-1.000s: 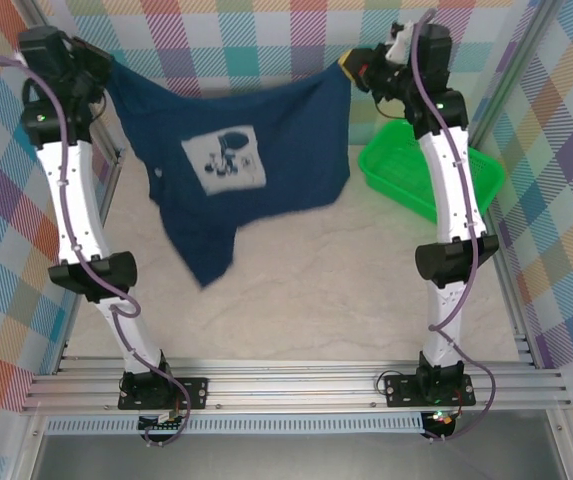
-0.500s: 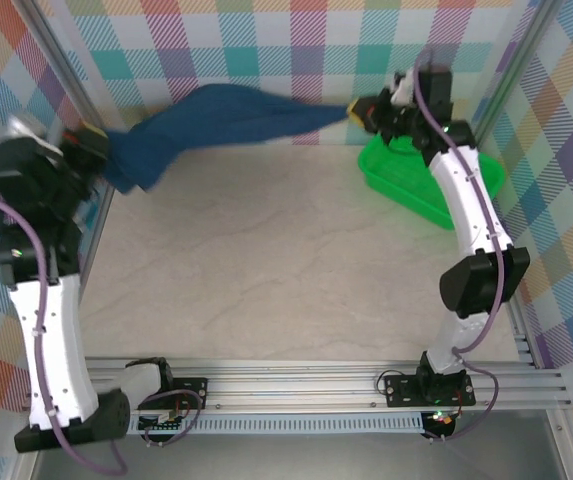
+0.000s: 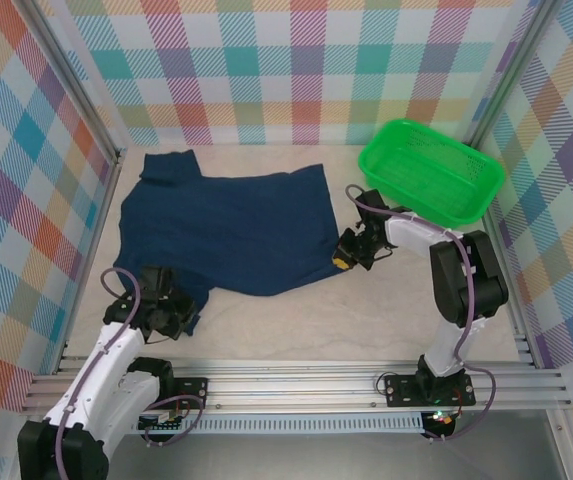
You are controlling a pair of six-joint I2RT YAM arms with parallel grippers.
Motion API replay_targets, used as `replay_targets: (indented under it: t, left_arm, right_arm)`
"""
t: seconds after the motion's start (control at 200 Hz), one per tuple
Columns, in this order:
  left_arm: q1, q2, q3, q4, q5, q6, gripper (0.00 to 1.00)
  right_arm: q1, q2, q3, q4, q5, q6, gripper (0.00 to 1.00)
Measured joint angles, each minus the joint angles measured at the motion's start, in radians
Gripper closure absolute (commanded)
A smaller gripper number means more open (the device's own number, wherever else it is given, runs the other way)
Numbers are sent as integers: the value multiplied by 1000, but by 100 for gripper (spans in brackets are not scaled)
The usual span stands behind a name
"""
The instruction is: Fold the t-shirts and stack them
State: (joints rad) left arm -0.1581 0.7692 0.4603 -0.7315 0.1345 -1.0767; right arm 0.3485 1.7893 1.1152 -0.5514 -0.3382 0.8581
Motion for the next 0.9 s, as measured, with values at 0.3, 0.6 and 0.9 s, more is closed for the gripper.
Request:
replay_targets:
  t: [0.3,0.6,0.9]
  left_arm:
    - [-87,25,-6,40,-9,-116,100]
    - [-187,197,37,167,-4,-165,100]
    - [-334,270,150,249,-12,-284,100]
  right_arm:
    - [0,-13,-12,-137,208,-22,100]
    - [-40,-98,-63,-193,317,-40,100]
    - [-121,-37,50,-218,339,-124,100]
